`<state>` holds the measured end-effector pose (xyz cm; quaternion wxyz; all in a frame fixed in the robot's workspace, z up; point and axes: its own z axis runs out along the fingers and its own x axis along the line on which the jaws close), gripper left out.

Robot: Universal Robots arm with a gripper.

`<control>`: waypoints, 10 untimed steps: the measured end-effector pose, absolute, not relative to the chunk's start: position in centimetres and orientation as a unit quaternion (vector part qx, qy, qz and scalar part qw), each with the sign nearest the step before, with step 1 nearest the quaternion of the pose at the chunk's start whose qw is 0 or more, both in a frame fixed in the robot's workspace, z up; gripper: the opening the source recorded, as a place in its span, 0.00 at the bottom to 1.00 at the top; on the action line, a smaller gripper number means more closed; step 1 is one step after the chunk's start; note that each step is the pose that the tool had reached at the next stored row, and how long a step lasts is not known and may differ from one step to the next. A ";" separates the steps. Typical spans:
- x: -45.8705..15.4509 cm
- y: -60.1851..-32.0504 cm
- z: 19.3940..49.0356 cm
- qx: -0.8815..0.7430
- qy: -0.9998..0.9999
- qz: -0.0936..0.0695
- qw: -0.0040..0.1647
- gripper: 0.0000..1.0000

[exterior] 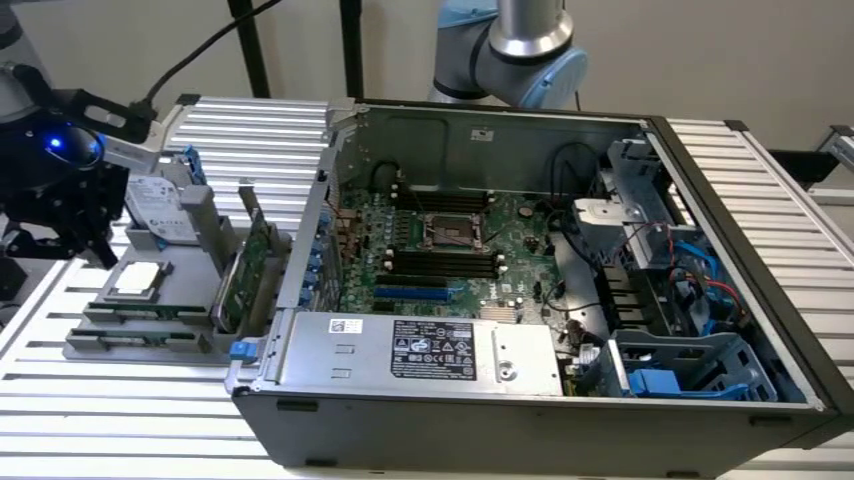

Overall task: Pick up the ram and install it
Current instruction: 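Pick up the ram and move it above insertion slot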

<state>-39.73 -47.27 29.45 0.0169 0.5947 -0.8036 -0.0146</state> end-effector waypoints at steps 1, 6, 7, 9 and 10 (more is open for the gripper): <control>-39.7 -47.3 29.3 0.602 -0.798 -0.014 0.017 0.00; -39.7 -47.3 28.8 0.636 -0.772 -0.014 0.018 0.00; -39.7 -47.3 28.7 0.641 -0.767 -0.014 0.018 0.00; -39.7 -47.3 28.5 0.650 -0.760 -0.013 0.018 0.00; -39.7 -47.4 28.4 0.653 -0.757 -0.013 0.018 0.00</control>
